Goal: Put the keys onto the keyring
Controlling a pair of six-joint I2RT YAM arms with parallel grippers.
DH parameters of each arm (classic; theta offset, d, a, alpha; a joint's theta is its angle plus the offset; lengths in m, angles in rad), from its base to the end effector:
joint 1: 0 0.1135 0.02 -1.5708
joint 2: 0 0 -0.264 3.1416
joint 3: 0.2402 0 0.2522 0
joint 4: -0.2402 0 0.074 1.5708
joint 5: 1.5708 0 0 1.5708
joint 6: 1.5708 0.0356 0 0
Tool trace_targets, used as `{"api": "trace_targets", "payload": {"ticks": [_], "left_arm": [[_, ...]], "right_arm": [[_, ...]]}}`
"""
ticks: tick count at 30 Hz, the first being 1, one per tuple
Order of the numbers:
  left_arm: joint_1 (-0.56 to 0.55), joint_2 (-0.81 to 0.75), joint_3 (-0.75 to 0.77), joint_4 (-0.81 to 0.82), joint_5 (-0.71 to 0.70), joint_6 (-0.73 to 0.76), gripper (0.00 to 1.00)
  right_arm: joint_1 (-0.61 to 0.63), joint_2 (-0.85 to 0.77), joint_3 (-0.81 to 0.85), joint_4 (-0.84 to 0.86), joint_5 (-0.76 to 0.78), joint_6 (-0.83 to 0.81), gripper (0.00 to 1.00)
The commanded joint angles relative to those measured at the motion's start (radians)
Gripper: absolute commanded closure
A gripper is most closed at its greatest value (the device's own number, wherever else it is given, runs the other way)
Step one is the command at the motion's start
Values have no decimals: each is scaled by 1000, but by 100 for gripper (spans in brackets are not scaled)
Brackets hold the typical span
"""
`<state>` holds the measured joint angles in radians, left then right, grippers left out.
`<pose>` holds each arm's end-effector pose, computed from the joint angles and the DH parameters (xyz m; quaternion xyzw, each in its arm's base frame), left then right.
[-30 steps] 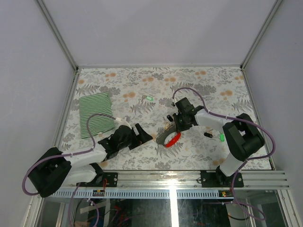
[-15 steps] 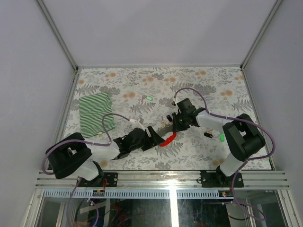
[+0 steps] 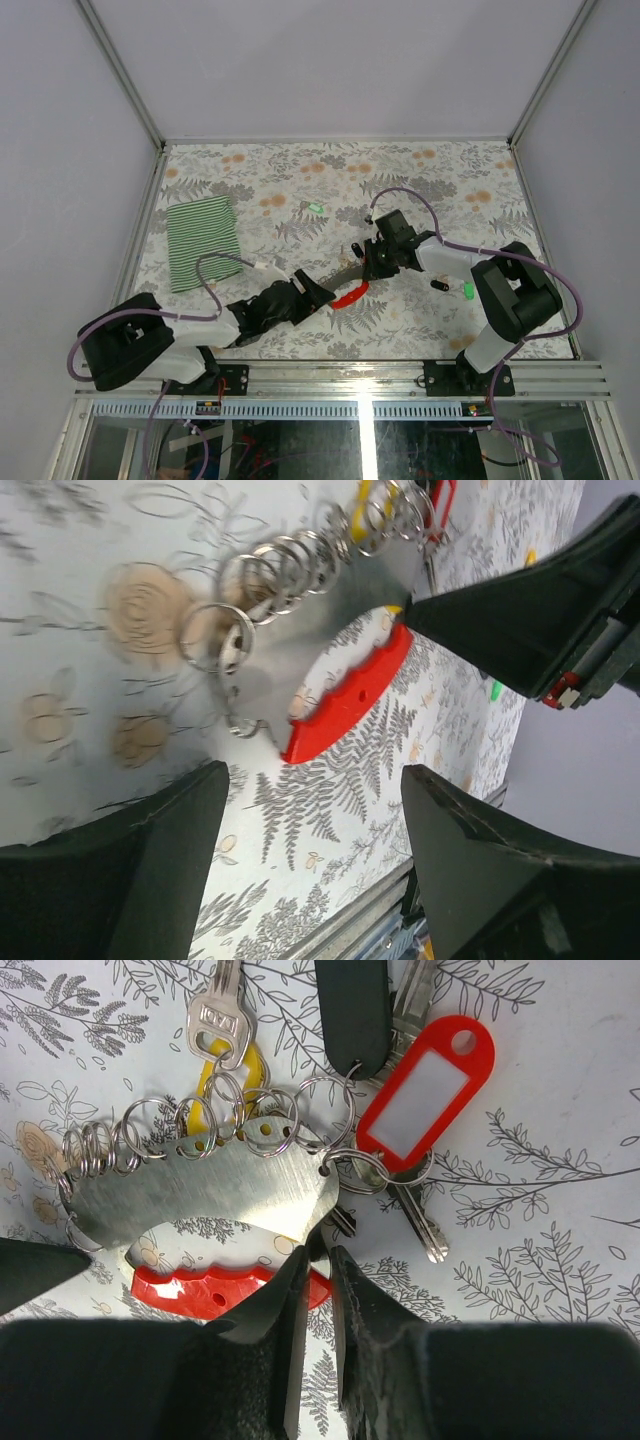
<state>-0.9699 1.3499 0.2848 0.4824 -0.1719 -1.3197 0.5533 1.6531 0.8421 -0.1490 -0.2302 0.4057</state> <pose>0.1319 -0.1816 0.1258 -0.1927 0.8567 -0.3990 0.2640 0.2648 0.1731 0.1513 -0.1043 0.9423 0.2350 0.2145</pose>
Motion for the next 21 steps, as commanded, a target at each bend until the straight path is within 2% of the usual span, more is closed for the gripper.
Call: {"api": "trace_targets", "payload": {"ticks": [1,6,21], "left_arm": [[-6,-93,-55,-157,-154,-43,27],[-5,-141,-72,-181,-196,-40,24],[-1,11,-72,-76,-209,-55,25]], "right_arm": [[7,27,-54,-104,14,15,79],[8,34,-52,-93,5,28,79],[8,52,-49,-100,0,29,79]]}}
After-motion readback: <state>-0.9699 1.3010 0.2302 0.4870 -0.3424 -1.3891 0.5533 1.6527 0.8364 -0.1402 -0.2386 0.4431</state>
